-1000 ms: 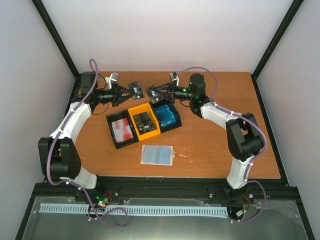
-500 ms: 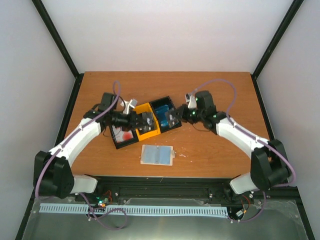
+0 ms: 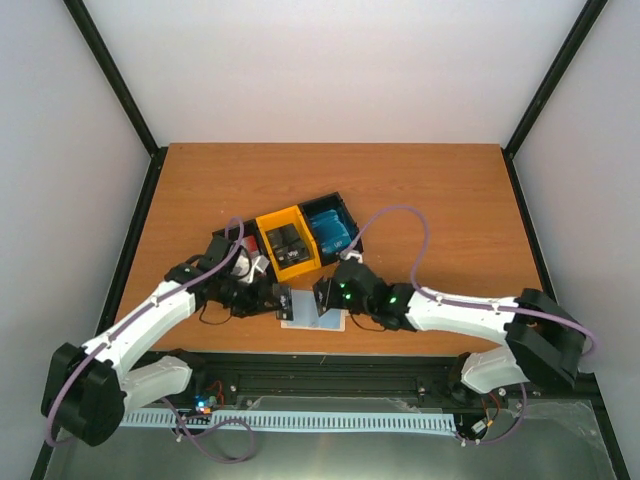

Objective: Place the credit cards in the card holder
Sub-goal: Insert the credit card into the card holder.

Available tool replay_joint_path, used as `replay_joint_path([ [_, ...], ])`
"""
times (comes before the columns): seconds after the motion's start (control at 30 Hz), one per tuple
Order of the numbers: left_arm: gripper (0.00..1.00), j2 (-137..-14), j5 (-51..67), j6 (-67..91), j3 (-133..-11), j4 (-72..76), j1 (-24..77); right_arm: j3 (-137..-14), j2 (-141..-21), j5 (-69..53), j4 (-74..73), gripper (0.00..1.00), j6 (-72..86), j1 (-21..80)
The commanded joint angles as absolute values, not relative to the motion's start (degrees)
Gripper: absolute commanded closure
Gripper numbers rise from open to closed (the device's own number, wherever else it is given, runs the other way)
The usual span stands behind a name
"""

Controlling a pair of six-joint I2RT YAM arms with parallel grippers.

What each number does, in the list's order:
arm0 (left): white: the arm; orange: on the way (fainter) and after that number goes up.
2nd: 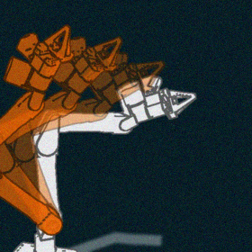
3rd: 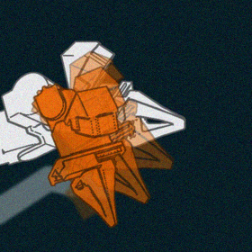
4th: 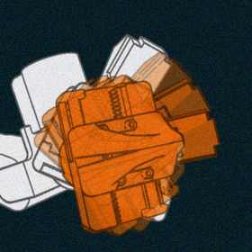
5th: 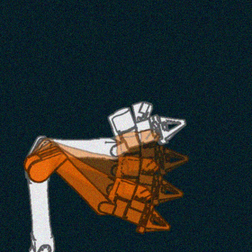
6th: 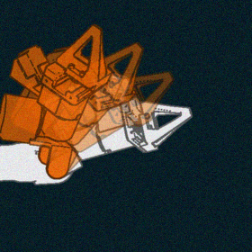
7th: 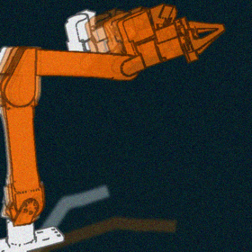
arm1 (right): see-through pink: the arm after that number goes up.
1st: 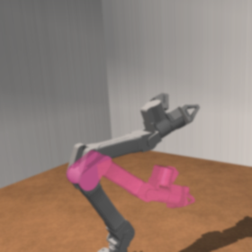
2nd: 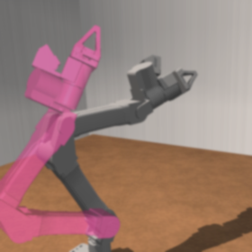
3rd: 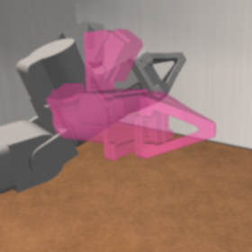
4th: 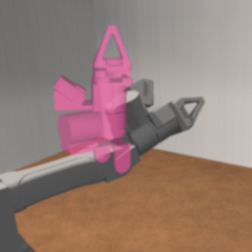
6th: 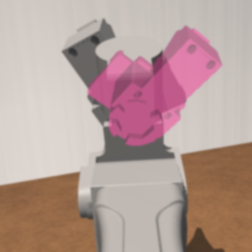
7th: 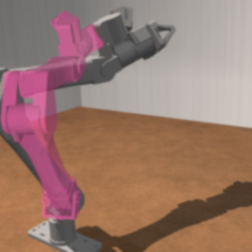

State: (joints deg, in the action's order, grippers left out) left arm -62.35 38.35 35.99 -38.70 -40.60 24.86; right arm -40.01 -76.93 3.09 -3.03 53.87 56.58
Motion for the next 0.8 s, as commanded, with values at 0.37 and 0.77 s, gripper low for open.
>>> replay_joint_path([
  [0.37, 0.99, -64.5, 31.1, 39.5, -31.5, -37.9, 25.5, -32.3, -87.4, 20.2, 15.5, 0.97, 67.4, 63.2],
  [0.77, 0.99, -68.0, 27.4, 40.9, -34.3, -42.1, 25.5, -25.0, -90.8, 17.9, 33.0, 0.97, 70.4, 63.2],
])
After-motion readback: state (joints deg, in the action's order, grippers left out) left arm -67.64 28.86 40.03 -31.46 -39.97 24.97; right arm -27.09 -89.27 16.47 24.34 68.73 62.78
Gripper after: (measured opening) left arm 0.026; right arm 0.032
